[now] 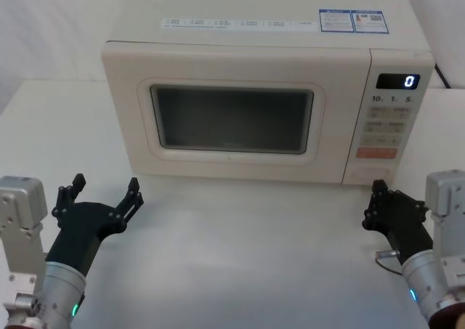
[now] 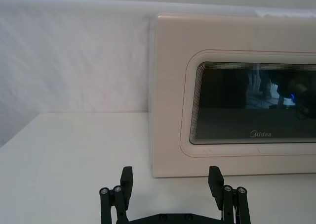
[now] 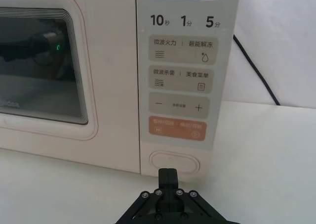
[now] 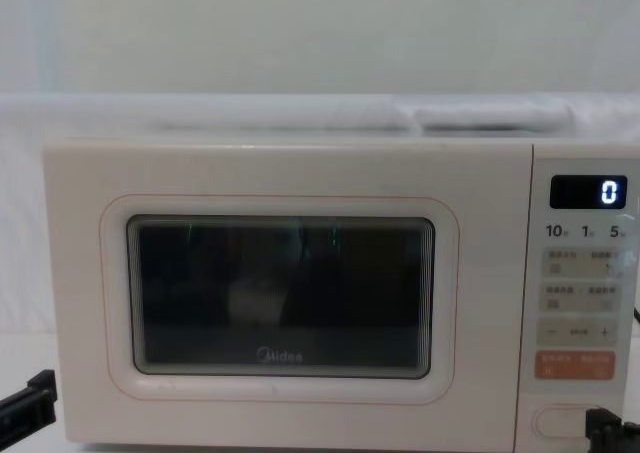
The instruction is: Press the button to open the microwave door with one hand; close the microwave door with the other hand.
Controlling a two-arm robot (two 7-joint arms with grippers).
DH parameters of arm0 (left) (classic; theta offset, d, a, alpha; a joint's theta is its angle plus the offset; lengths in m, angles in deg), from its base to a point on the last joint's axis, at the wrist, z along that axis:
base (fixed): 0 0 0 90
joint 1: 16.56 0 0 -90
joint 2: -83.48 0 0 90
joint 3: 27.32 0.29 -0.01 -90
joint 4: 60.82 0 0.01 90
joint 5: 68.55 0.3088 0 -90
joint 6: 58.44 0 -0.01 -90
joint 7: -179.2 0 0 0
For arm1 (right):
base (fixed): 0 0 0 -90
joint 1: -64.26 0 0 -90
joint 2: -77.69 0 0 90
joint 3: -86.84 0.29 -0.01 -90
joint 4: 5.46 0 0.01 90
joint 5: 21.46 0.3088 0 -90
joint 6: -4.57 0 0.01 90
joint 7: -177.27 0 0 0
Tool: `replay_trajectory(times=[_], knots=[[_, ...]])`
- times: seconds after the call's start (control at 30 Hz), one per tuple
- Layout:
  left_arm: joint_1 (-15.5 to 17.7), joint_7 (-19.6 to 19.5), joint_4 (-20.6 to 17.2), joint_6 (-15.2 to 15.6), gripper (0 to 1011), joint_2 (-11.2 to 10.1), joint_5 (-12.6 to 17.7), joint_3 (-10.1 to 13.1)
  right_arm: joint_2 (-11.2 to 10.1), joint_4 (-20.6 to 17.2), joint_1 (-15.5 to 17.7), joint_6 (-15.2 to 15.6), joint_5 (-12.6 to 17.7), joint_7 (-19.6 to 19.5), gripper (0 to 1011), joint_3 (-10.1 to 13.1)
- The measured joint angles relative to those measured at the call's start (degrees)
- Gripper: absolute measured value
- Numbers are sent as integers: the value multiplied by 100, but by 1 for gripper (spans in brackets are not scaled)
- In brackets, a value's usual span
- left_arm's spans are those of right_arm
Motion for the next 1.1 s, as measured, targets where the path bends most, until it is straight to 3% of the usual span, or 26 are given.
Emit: replay_trajectory(times=[0.5,1.1], knots=[[0,0,0,0,1001,0,0,0,185,537,-414,-74,-162,119,0,99],[0,0,0,0,1001,0,0,0,274,858,-607,-127,-194,163,0,210]])
